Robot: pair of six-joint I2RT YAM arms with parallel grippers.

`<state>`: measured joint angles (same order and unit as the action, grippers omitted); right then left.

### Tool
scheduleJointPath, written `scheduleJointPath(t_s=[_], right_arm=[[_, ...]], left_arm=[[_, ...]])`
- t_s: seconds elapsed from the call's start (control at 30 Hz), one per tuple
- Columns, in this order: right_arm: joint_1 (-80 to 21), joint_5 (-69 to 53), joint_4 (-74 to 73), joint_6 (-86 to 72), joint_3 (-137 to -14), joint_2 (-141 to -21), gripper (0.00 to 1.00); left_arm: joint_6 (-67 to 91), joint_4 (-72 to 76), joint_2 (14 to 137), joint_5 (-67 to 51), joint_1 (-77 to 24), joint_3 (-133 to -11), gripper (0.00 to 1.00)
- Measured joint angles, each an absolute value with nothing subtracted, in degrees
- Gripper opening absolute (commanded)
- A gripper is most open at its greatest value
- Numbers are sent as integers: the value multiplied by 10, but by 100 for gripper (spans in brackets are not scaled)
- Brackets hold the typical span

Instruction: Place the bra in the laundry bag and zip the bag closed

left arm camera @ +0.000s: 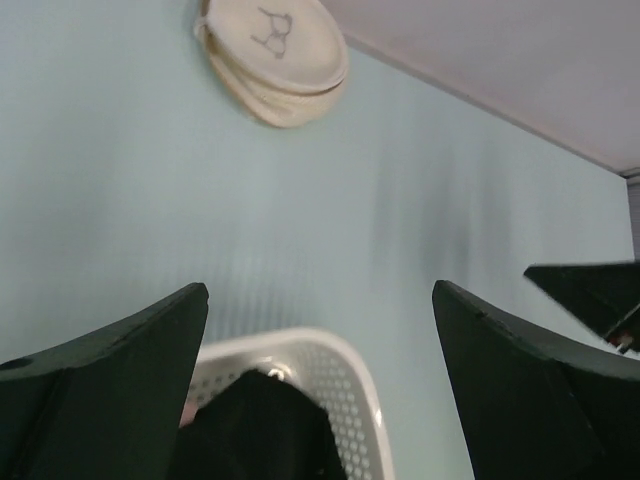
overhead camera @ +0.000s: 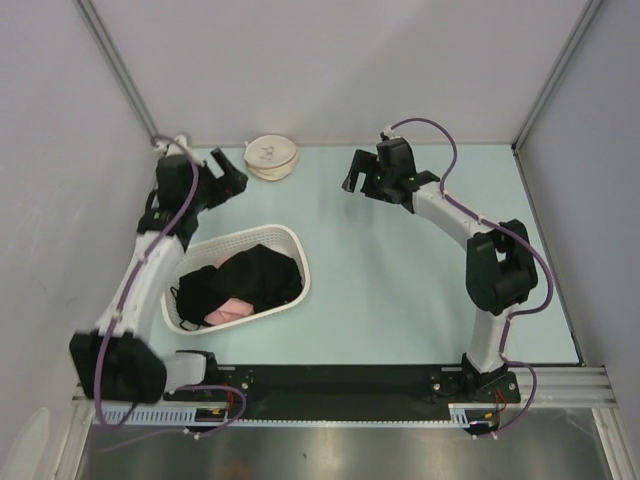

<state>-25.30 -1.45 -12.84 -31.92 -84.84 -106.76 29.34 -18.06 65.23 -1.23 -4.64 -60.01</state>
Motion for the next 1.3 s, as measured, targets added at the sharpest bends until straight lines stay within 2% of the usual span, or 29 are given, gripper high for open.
scheduleJointPath(t_s=[0.07, 0.2, 0.4, 0.47, 0.63, 0.8, 0.83, 0.9, 1.03, 1.17, 1.3], right_arm=[[-253, -23, -158, -306, -875, -1086, 100], [-253, -68, -180, -284, -840, -1077, 100], [-283, -128, -168, -293, -679, -992, 100], [-328, -127, -164, -301, -627, -943, 100], [-416, -133, -151, -315, -553, -828, 100], [-445, -116, -164, -314, -514, -710, 100], [-446, -109, -170, -314, -507, -682, 100], [-447, -93, -185, -314, -496, -631, 100], [-444, -65, -200, -316, -466, -548, 100], [-437, -49, -219, -320, -445, -524, 100], [-414, -48, -223, -320, -441, -558, 100]], left_arm=[[294, -174, 761, -53, -37, -678, 100], [314, -178, 963, -95, -24, -847, 98], [414, -168, 1167, -108, -16, -980, 88], [457, -152, 1211, -109, -16, -1000, 82], [555, -113, 1290, -104, -16, -1033, 72], [646, -77, 1341, -91, -16, -1045, 61], [662, -74, 1349, -87, -17, -1047, 52], [696, -75, 1370, -79, -18, -1065, 42], [744, -80, 1398, -65, -20, -1098, 0], [745, -82, 1398, -58, -21, -1107, 0], [712, -81, 1386, -65, -25, -1109, 0]])
